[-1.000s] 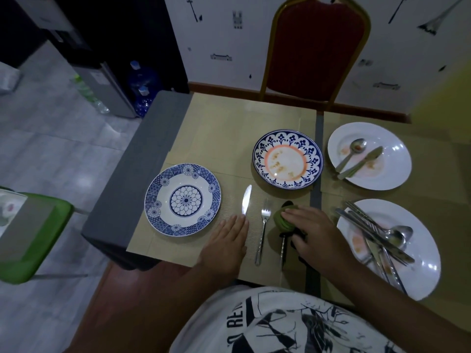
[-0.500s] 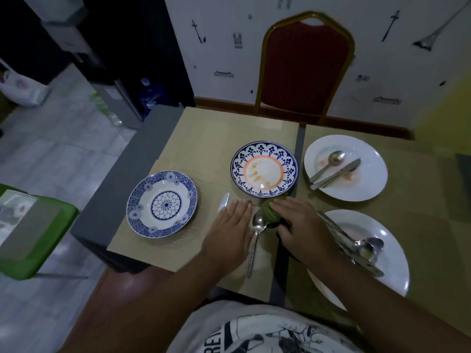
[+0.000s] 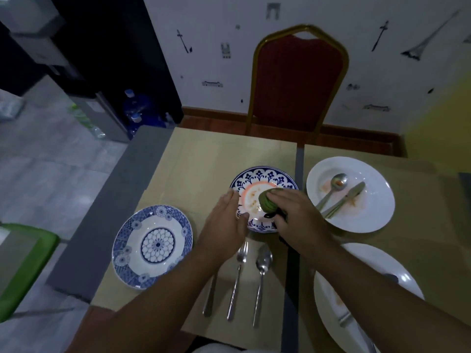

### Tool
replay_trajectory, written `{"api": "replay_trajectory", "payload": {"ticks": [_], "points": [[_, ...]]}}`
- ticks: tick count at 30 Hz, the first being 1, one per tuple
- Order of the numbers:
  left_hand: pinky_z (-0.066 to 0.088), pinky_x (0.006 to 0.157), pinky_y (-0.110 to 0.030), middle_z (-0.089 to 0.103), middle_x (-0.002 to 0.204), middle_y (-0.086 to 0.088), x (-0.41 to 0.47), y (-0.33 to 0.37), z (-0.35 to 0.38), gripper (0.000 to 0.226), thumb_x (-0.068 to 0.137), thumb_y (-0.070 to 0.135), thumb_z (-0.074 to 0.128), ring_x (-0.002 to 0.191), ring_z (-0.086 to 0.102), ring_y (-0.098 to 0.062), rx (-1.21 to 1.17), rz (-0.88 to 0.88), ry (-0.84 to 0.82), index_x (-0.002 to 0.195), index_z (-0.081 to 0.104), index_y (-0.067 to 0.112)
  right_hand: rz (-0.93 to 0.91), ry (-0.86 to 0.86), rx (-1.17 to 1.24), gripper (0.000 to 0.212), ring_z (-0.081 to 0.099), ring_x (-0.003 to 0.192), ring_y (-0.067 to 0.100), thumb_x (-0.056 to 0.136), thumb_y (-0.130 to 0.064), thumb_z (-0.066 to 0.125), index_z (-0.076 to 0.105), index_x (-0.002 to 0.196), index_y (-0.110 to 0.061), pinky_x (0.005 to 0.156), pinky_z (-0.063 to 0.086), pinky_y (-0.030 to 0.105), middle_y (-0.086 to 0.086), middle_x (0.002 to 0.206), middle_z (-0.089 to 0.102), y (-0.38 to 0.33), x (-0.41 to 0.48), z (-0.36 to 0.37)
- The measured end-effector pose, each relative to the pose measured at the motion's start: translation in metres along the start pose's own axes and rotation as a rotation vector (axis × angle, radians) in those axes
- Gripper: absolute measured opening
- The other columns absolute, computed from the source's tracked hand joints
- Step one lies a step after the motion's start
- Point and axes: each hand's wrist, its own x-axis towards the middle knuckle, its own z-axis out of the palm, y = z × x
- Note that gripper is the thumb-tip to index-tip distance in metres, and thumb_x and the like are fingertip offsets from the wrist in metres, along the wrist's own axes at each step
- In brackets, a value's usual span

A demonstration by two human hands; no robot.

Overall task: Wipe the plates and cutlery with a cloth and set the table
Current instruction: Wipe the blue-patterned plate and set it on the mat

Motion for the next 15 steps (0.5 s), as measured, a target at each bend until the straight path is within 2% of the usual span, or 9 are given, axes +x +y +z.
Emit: {"api": "replay_trajectory", "payload": {"ticks": [1, 3, 5, 7, 8, 10, 12, 15], "points": [[0.014, 0.120, -0.027, 0.022, 0.165, -0.003, 0.010, -0.002, -0.005, 0.063, 0.103, 0.034, 0.046, 0.152, 0.018, -0.019, -0.054, -0.027, -0.006, 0.158, 0.022, 0.013, 0.005, -0.006, -0.014, 0.055, 0.047, 0.127, 0.017, 0.078, -0.009, 0.064, 0.060, 0.132, -0.015, 0.107, 0.040, 0.041, 0.000, 0.133, 0.060, 0.001, 0.011, 0.005], [0.026, 0.113, -0.022, 0.040, 0.154, 0.000, 0.028, -0.008, -0.009, 0.056, 0.103, 0.032, 0.048, 0.144, 0.036, -0.019, -0.174, -0.066, 0.002, 0.153, 0.033, 0.011, 0.038, -0.019, -0.048, 0.057, 0.046, 0.127, 0.018, 0.075, -0.009, 0.064, 0.060, 0.131, -0.016, 0.107, 0.040, 0.040, -0.001, 0.133, 0.059, 0.003, 0.031, 0.017], [0.041, 0.104, -0.027, 0.051, 0.143, -0.003, 0.046, -0.016, -0.009, 0.052, 0.101, 0.030, 0.052, 0.127, 0.052, -0.018, -0.344, -0.174, -0.005, 0.148, 0.039, 0.010, 0.049, -0.061, -0.107, 0.056, 0.045, 0.125, 0.021, 0.073, -0.010, 0.066, 0.061, 0.128, -0.017, 0.103, 0.043, 0.039, -0.001, 0.132, 0.059, 0.006, 0.045, 0.034], [0.052, 0.100, -0.043, 0.053, 0.145, -0.010, 0.061, -0.021, -0.008, 0.061, 0.100, 0.033, 0.055, 0.120, 0.060, -0.023, -0.544, -0.413, -0.093, 0.152, 0.032, 0.012, 0.072, -0.150, -0.177, 0.050, 0.044, 0.124, 0.023, 0.074, -0.017, 0.066, 0.060, 0.123, -0.020, 0.094, 0.049, 0.044, 0.000, 0.130, 0.057, 0.010, 0.050, 0.052], [0.056, 0.095, -0.046, 0.057, 0.140, -0.013, 0.068, -0.023, -0.006, 0.059, 0.100, 0.031, 0.056, 0.114, 0.065, -0.025, -0.656, -0.537, -0.142, 0.151, 0.034, 0.013, 0.090, -0.182, -0.213, 0.049, 0.042, 0.125, 0.024, 0.074, -0.022, 0.066, 0.058, 0.122, -0.021, 0.091, 0.050, 0.046, 0.000, 0.131, 0.056, 0.012, 0.051, 0.060], [0.063, 0.077, -0.043, 0.070, 0.117, -0.011, 0.076, -0.026, -0.005, 0.037, 0.099, 0.022, 0.058, 0.091, 0.073, -0.023, -0.889, -0.713, -0.203, 0.134, 0.052, 0.012, 0.140, -0.199, -0.242, 0.054, 0.039, 0.129, 0.026, 0.074, -0.030, 0.067, 0.055, 0.126, -0.022, 0.095, 0.048, 0.045, 0.000, 0.135, 0.053, 0.016, 0.050, 0.071], [0.063, 0.071, -0.044, 0.074, 0.096, -0.010, 0.080, -0.024, -0.007, 0.017, 0.099, 0.017, 0.057, 0.077, 0.075, -0.021, -0.945, -0.741, -0.219, 0.114, 0.062, 0.010, 0.154, -0.191, -0.234, 0.060, 0.038, 0.132, 0.027, 0.075, -0.033, 0.067, 0.053, 0.132, -0.022, 0.103, 0.043, 0.043, 0.000, 0.138, 0.052, 0.018, 0.048, 0.072], [0.061, 0.075, -0.055, 0.075, 0.093, -0.016, 0.088, -0.028, -0.003, 0.015, 0.099, 0.017, 0.055, 0.082, 0.075, -0.030, -0.862, -0.724, -0.256, 0.102, 0.067, 0.008, 0.179, -0.185, -0.211, 0.062, 0.039, 0.132, 0.026, 0.075, -0.032, 0.066, 0.053, 0.135, -0.022, 0.105, 0.041, 0.042, 0.000, 0.138, 0.052, 0.019, 0.050, 0.075]]}}
